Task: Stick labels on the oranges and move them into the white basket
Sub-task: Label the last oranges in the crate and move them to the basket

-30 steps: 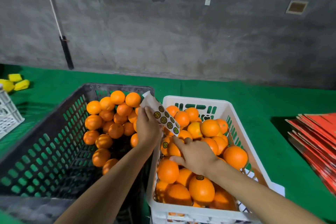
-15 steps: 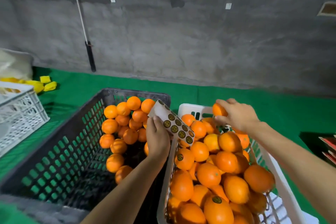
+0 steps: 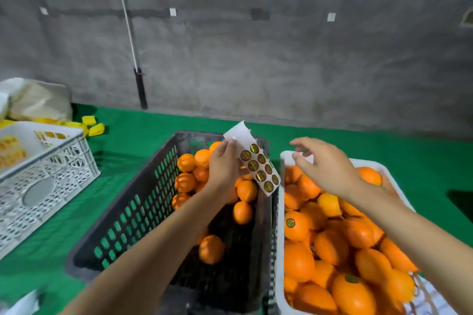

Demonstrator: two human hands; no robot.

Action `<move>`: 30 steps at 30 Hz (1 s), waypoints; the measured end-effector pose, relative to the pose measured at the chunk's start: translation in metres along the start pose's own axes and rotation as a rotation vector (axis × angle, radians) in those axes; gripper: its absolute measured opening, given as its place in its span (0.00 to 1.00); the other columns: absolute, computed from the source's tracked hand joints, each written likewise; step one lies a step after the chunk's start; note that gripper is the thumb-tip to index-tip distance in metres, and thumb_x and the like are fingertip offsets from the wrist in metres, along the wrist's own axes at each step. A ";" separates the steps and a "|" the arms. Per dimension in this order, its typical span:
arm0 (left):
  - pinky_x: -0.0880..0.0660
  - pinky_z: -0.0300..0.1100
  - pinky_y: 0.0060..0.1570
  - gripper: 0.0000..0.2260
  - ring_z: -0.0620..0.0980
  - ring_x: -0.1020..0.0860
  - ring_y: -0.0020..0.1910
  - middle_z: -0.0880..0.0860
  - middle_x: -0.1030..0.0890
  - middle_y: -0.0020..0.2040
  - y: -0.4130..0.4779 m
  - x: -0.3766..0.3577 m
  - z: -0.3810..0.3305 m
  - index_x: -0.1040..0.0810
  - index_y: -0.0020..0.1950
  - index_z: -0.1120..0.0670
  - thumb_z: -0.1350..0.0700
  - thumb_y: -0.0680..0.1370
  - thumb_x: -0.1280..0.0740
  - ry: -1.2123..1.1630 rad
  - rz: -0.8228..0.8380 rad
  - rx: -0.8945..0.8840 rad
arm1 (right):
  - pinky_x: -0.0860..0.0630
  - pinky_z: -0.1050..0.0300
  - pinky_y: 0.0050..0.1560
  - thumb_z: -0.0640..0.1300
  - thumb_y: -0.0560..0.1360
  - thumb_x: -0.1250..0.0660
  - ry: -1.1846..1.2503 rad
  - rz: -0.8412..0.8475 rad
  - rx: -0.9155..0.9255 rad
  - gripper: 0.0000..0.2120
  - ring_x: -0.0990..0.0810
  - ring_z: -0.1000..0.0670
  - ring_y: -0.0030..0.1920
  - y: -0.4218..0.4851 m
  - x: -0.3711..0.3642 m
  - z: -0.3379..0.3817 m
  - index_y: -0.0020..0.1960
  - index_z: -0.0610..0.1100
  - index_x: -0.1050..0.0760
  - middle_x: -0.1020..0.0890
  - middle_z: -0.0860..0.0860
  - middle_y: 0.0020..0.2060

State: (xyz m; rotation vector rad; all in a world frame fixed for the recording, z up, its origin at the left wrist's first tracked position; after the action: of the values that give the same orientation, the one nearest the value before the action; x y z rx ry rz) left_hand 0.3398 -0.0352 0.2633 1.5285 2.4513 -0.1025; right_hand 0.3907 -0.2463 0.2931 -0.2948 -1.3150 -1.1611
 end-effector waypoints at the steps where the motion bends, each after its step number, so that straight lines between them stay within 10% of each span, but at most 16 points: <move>1: 0.21 0.39 0.30 0.13 0.48 0.15 0.37 0.52 0.14 0.38 0.001 0.013 -0.007 0.21 0.45 0.51 0.55 0.85 0.42 0.039 0.038 -0.050 | 0.24 0.53 0.50 0.49 0.81 0.35 0.023 -0.024 0.019 0.15 0.20 0.50 0.54 -0.001 -0.002 0.020 0.66 0.50 0.24 0.18 0.53 0.55; 12: 0.37 0.35 0.27 0.23 0.40 0.32 0.24 0.46 0.28 0.23 0.027 0.157 -0.004 0.28 0.25 0.50 0.46 0.78 0.30 0.524 0.109 -0.226 | 0.28 0.51 0.55 0.57 0.78 0.33 0.108 -0.130 -0.028 0.17 0.26 0.48 0.56 0.001 -0.137 0.181 0.61 0.48 0.22 0.23 0.51 0.52; 17: 0.35 0.45 0.34 0.28 0.50 0.31 0.29 0.67 0.25 0.31 0.036 0.189 0.016 0.28 0.32 0.65 0.42 0.77 0.31 0.486 0.165 -0.133 | 0.28 0.53 0.62 0.57 0.78 0.31 0.232 -0.096 -0.090 0.21 0.25 0.51 0.62 -0.003 -0.178 0.193 0.66 0.48 0.22 0.23 0.53 0.60; 30: 0.19 0.60 0.46 0.27 0.66 0.21 0.41 0.71 0.24 0.40 0.044 0.167 0.041 0.26 0.39 0.70 0.44 0.78 0.31 0.360 0.386 -0.018 | 0.20 0.50 0.52 0.47 0.79 0.30 0.112 -0.222 -0.189 0.12 0.19 0.48 0.56 -0.011 -0.190 0.179 0.61 0.46 0.18 0.16 0.52 0.55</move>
State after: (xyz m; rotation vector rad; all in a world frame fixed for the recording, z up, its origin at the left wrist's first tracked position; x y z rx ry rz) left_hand 0.3167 0.1224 0.1852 2.1349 2.3344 0.2886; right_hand 0.3084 -0.0248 0.1810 -0.2208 -1.1625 -1.4731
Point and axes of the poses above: each hand's wrist, its own y-axis towards the middle knuckle, its own x-axis out of the back of the hand, z = x × y, the point moved 2 cm from there along y, towards the middle knuckle
